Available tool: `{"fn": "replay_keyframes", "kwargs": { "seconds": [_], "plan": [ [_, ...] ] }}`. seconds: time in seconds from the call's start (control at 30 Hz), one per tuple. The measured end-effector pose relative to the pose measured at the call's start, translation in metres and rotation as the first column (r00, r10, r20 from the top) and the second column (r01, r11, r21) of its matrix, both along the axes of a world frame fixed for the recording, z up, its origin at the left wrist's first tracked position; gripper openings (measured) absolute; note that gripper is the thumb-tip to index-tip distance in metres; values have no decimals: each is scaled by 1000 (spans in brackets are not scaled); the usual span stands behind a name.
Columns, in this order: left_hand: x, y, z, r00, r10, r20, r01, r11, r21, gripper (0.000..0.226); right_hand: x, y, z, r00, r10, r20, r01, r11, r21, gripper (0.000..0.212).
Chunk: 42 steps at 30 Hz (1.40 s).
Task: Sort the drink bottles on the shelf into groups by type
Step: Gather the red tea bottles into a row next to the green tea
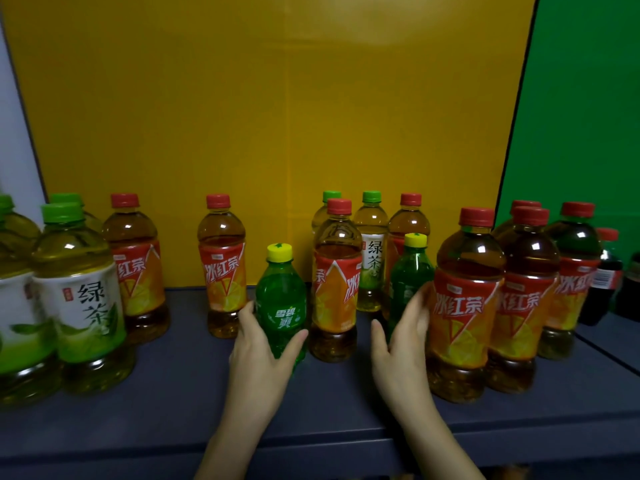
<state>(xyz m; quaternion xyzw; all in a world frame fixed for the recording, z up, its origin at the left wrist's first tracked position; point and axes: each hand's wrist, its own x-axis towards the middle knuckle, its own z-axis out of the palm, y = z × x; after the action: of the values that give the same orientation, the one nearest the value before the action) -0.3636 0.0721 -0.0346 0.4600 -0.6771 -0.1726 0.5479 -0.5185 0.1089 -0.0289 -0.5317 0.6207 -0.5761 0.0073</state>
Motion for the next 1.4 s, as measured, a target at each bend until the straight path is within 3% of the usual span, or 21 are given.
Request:
{"fn": "replay_keyframes", "kwargs": {
  "seconds": [0.17, 0.37, 0.6, 1.0, 1.2, 1.4],
  "plan": [
    [0, 0, 0, 1000, 3, -4, -3, 1000, 5, 72, -3, -13, 3, 992, -77, 103, 77, 997, 2, 79],
    [-1, 0, 0, 1000, 28, 5, -28, 1000, 15, 72, -13, -29, 4, 953, -127, 275, 100, 989, 111, 61],
    [8, 4, -1, 999, -1, -35, 3, 998, 59, 73, -5, -27, 5, 948, -81, 308, 27, 984, 179, 70],
    [27, 25, 0, 961, -211, -181, 233, 967, 107, 59, 12, 24, 3, 987, 51, 151, -72, 989, 131, 75],
    [9, 54, 5, 933, -301, -195, 323, 942, 92, 59, 5, 74, 0, 973, 179, 145, -194, 976, 98, 64],
    [-29, 95, 18, 889, -399, -225, 420, 906, 55, 57, -36, 136, 2, 972, 162, 171, -177, 981, 79, 64]
  ]
}}
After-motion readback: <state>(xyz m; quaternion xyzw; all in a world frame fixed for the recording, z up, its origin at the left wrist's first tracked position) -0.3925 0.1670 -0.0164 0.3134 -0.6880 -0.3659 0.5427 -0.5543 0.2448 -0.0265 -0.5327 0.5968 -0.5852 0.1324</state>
